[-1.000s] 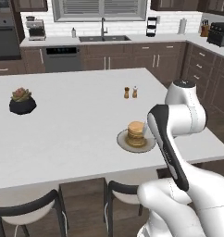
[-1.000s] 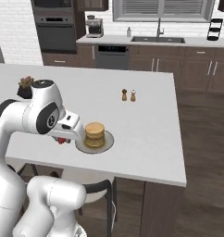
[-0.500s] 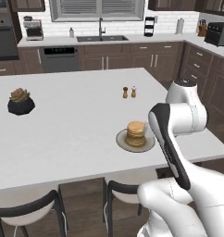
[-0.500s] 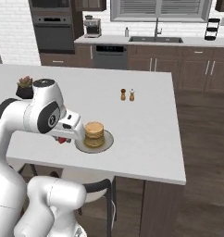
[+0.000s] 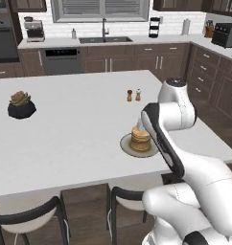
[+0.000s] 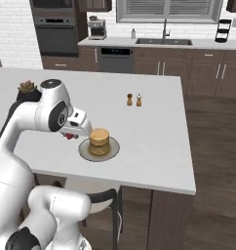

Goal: Take the strawberry from the fridge and place it on top of the pancake, located on the dining counter.

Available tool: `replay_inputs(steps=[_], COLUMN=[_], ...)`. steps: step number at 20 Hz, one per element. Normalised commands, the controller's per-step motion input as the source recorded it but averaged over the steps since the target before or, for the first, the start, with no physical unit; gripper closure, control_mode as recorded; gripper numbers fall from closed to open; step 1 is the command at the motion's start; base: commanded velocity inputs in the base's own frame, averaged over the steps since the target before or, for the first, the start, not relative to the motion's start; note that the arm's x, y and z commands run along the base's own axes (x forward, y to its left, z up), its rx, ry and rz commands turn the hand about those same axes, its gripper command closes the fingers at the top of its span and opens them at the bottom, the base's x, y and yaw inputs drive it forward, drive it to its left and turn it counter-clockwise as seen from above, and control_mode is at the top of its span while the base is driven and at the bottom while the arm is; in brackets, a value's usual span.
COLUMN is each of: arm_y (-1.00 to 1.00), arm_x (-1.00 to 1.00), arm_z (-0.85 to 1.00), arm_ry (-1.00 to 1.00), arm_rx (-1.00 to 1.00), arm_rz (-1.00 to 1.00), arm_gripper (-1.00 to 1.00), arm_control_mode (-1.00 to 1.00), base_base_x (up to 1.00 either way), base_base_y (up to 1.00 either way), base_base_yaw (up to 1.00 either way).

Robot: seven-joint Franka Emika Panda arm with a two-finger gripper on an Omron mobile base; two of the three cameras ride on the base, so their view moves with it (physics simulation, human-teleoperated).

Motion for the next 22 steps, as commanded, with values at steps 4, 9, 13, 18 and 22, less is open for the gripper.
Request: replay_inputs(steps=[4, 9, 13, 18, 22], arm_y=[0.0, 0.0, -0.11, -0.53, -0.01], arm_x=[1.0, 1.0, 1.0, 0.98, 0.95], arm_z=[-0.09, -0.03, -0.42, -0.83, -0.27], arm_ry=[-0.02, 0.03, 0.24, 0.16, 0.01], arm_rx=[0.0, 0.0, 0.0, 0.03, 0.0], arm_rz=[0.0, 0.0, -0.01, -0.03, -0.01], arm_gripper=[1.0, 1.0, 1.0, 1.0, 1.0], arm_control_mode=[-1.0, -1.0, -1.0, -1.0, -1.0], base_base_x=[0.0, 0.0, 0.0, 0.0, 0.0], base_base_y=[0.0, 0.0, 0.0, 0.0, 0.0], base_base_yaw=[0.0, 0.0, 0.0, 0.0, 0.0])
